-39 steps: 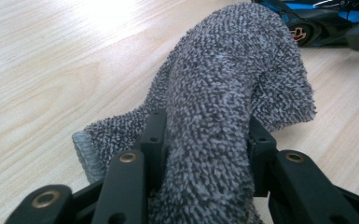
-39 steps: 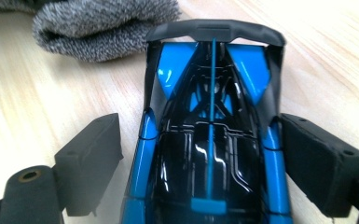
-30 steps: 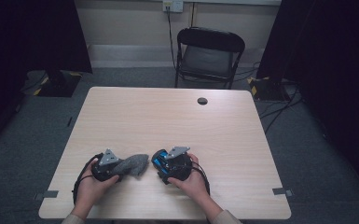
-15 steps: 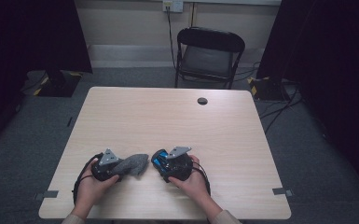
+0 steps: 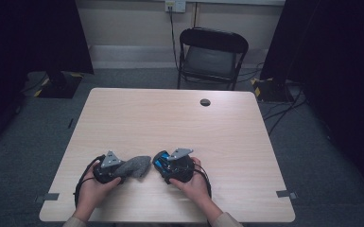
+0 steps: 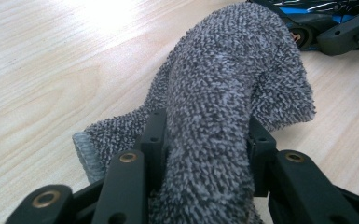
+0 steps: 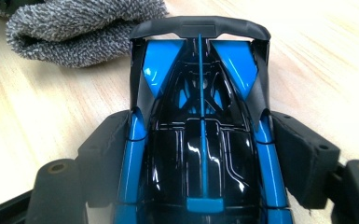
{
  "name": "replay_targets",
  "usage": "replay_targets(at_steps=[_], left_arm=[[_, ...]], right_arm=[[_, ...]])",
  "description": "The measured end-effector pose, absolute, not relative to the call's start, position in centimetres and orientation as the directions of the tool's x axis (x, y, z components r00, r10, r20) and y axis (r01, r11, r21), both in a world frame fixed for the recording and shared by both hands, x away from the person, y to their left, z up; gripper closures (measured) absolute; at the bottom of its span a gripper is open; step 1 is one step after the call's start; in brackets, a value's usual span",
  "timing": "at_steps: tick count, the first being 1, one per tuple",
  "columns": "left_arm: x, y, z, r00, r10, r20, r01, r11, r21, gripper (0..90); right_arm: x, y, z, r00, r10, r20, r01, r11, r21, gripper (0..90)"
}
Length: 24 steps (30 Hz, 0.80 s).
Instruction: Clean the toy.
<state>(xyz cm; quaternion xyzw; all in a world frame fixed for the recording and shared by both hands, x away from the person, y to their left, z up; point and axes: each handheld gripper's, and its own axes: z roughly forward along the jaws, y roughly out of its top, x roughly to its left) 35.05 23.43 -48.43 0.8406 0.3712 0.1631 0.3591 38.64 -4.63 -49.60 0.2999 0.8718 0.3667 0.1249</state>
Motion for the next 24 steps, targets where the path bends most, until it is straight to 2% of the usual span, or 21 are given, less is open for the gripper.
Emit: replay_targets(at_steps=[14,24], left_arm=[[35.1,23.4,-48.4,0.672,0.741,0.007,0.504,-0.464,0.728,61.1],[35.1,23.3,-48.0,0.670,0.743,-0.002,0.500,-0.449,0.741,61.6]], right_arm=[[38.4,-4.9,-49.4,-0.808,0.588,-0.024,0.401,0.579,0.710,26.0],[38.5,-5.9,-48.6,-0.812,0.584,0.009,0.404,0.550,0.731,26.8]])
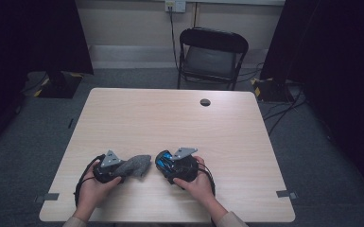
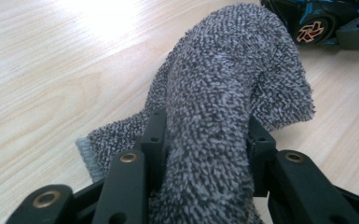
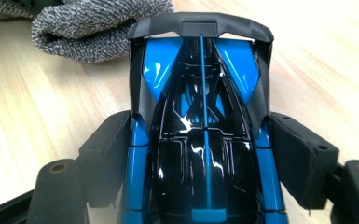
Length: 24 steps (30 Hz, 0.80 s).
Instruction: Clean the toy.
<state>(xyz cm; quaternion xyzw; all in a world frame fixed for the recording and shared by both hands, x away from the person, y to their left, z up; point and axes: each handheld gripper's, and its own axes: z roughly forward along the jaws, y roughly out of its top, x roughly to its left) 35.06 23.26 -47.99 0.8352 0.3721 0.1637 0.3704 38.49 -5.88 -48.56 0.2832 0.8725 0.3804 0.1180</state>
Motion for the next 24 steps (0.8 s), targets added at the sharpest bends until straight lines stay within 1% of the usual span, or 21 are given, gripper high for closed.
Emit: replay_targets(at_steps=[4,7,12,17,19,20,23,24], left_arm=[[35.0,23.0,-47.7,0.659,0.752,-0.023,0.504,-0.419,0.755,62.2],[35.1,22.9,-47.8,0.663,0.749,-0.015,0.500,-0.428,0.753,62.3],[35.1,22.7,-47.8,0.664,0.747,-0.014,0.502,-0.432,0.749,62.3],[35.1,22.6,-48.0,0.668,0.744,-0.021,0.505,-0.433,0.747,62.2],[35.1,22.6,-48.0,0.668,0.744,-0.018,0.504,-0.434,0.747,62.2],[35.1,22.6,-48.0,0.670,0.742,-0.018,0.503,-0.436,0.746,62.1],[35.1,22.6,-48.0,0.672,0.740,-0.014,0.500,-0.440,0.746,62.1],[35.1,22.6,-48.0,0.672,0.740,-0.014,0.500,-0.439,0.747,62.0]], right_arm=[[38.5,-6.6,-48.2,-0.811,0.585,0.019,0.406,0.539,0.738,27.0],[38.5,-7.0,-48.1,-0.813,0.582,0.026,0.407,0.535,0.741,27.0],[38.5,-7.1,-48.6,-0.815,0.580,0.006,0.400,0.554,0.730,26.9],[38.5,-7.2,-48.8,-0.816,0.578,0.006,0.386,0.537,0.750,27.3],[38.5,-7.1,-48.8,-0.824,0.567,-0.015,0.371,0.559,0.742,26.9],[38.4,-7.1,-48.9,-0.825,0.564,-0.024,0.364,0.565,0.741,26.6],[38.5,-6.8,-49.2,-0.830,0.557,-0.035,0.363,0.586,0.724,21.1],[38.6,-6.7,-49.3,-0.831,0.556,-0.033,0.369,0.593,0.716,22.3]])
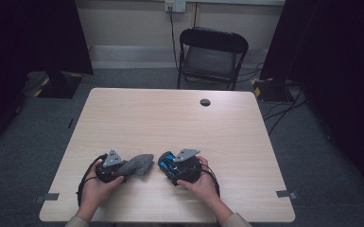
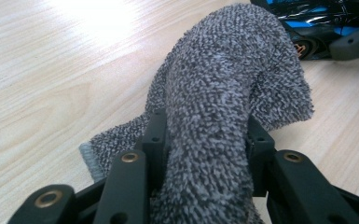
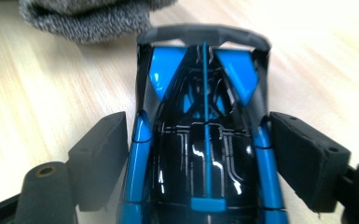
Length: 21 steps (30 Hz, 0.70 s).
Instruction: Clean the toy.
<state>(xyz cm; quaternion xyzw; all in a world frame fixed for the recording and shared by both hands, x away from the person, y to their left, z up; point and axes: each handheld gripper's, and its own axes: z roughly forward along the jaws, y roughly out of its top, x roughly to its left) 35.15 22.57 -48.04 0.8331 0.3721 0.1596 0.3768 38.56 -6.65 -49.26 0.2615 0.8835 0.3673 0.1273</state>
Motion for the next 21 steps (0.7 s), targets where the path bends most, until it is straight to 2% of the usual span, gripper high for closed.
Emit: replay_targets(at_steps=[9,12,21], left_arm=[[35.19,22.69,-48.06,0.674,0.739,-0.013,0.498,-0.441,0.746,62.0],[35.18,22.70,-48.07,0.671,0.741,-0.016,0.500,-0.436,0.748,62.1],[35.11,22.73,-47.92,0.669,0.743,-0.015,0.497,-0.432,0.753,62.1]], right_arm=[[38.86,-6.00,-49.88,-0.823,0.568,-0.025,0.376,0.576,0.726,15.4],[38.96,-6.02,-49.57,-0.818,0.574,-0.020,0.391,0.582,0.713,25.6],[38.69,-6.46,-49.46,-0.819,0.574,-0.010,0.390,0.568,0.725,26.1]])
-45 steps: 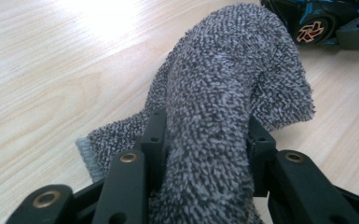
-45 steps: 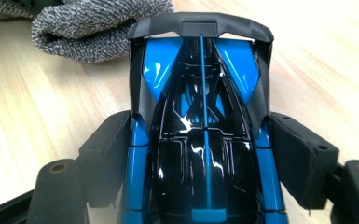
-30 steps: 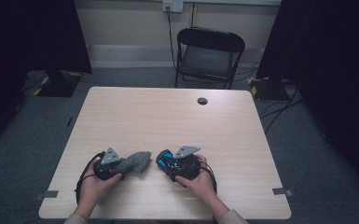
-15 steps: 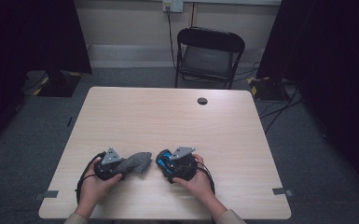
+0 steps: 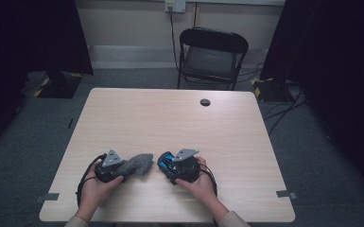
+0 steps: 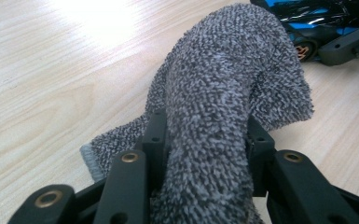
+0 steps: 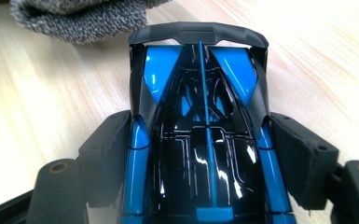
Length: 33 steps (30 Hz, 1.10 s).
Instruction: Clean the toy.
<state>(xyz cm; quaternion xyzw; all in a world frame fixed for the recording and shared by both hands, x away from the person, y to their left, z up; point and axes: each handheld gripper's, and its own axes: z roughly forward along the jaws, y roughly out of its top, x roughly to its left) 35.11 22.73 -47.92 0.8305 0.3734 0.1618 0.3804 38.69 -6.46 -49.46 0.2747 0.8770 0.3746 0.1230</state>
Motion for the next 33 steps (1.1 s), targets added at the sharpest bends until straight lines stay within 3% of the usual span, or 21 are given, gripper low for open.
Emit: replay_targets(at_steps=[14,33], left_arm=[[35.1,22.6,-47.4,0.660,0.751,-0.031,0.493,-0.401,0.772,62.3],[35.6,21.3,-46.2,0.668,0.743,-0.038,0.474,-0.386,0.791,63.2]], right_arm=[[38.8,-8.6,-46.6,-0.816,0.575,0.060,0.398,0.484,0.780,27.2],[38.8,-10.8,-44.0,-0.814,0.576,0.078,0.382,0.428,0.819,27.4]])
